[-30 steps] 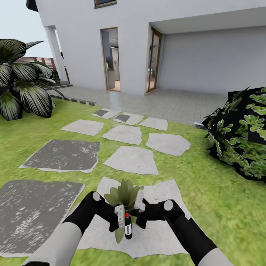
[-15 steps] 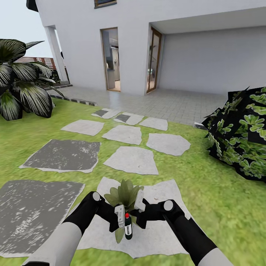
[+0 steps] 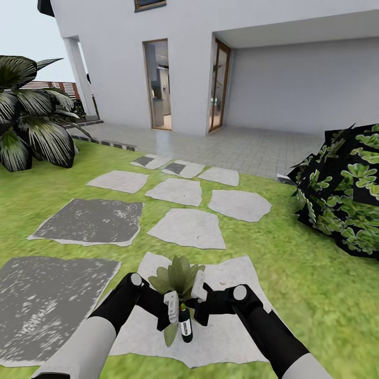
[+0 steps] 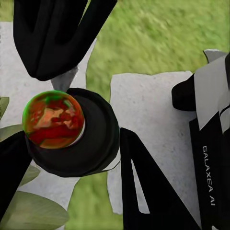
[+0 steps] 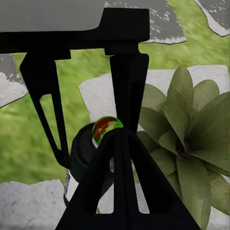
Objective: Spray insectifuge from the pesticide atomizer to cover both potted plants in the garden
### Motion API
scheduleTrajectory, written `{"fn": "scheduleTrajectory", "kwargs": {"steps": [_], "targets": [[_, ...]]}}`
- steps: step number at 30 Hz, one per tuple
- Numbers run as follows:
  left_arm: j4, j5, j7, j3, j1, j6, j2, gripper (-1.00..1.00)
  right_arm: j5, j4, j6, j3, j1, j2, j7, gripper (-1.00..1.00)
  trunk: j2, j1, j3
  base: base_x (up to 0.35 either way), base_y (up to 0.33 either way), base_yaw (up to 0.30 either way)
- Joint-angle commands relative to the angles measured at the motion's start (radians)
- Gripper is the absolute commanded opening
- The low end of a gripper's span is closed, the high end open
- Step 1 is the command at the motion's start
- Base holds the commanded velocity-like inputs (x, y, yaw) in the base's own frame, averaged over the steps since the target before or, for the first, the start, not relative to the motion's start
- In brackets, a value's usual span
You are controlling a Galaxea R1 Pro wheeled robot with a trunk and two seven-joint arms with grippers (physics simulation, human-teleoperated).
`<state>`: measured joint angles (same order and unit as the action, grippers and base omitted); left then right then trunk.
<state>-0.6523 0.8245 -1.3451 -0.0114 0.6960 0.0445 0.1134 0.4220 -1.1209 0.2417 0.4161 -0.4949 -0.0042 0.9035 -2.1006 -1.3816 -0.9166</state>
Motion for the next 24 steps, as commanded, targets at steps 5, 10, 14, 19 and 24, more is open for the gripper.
{"fn": "scheduleTrajectory", "kwargs": {"steps": [5, 10, 14, 19, 24], "targets": [[-0.001, 0.004, -0.002, 0.001, 0.0, 0.005, 0.0, -1.0, 0.003, -0.002, 0.007, 0.001, -0.001, 0.0, 0.003, -1.0, 0.0, 0.0, -0.001, 0.0, 0.0, 0.0], [-0.001, 0.005, -0.001, -0.004, 0.0, 0.005, -0.004, -1.0, 0.003, -0.002, 0.007, 0.001, -0.001, 0.0, 0.003, -1.0, 0.0, 0.0, -0.001, 0.0, 0.0, 0.0], [0.005, 0.017, 0.0, -0.009, -0.003, 0.004, -0.03, -1.0, 0.003, -0.002, 0.007, 0.001, -0.001, -0.001, 0.003, -1.0, 0.0, 0.0, -0.001, 0.0, 0.0, 0.0], [0.008, 0.019, 0.0, -0.01, -0.005, 0.006, -0.117, -1.0, 0.003, -0.002, 0.007, 0.001, -0.001, -0.002, 0.003, -1.0, 0.0, 0.0, -0.001, 0.0, 0.0, 0.0], [0.015, 0.019, 0.001, -0.009, -0.006, 0.005, -0.185, -1.0, 0.003, -0.001, 0.006, 0.0, -0.001, -0.007, 0.003, 1.0, 0.0, 0.0, -0.001, 0.0, 0.0, 0.0]]}}
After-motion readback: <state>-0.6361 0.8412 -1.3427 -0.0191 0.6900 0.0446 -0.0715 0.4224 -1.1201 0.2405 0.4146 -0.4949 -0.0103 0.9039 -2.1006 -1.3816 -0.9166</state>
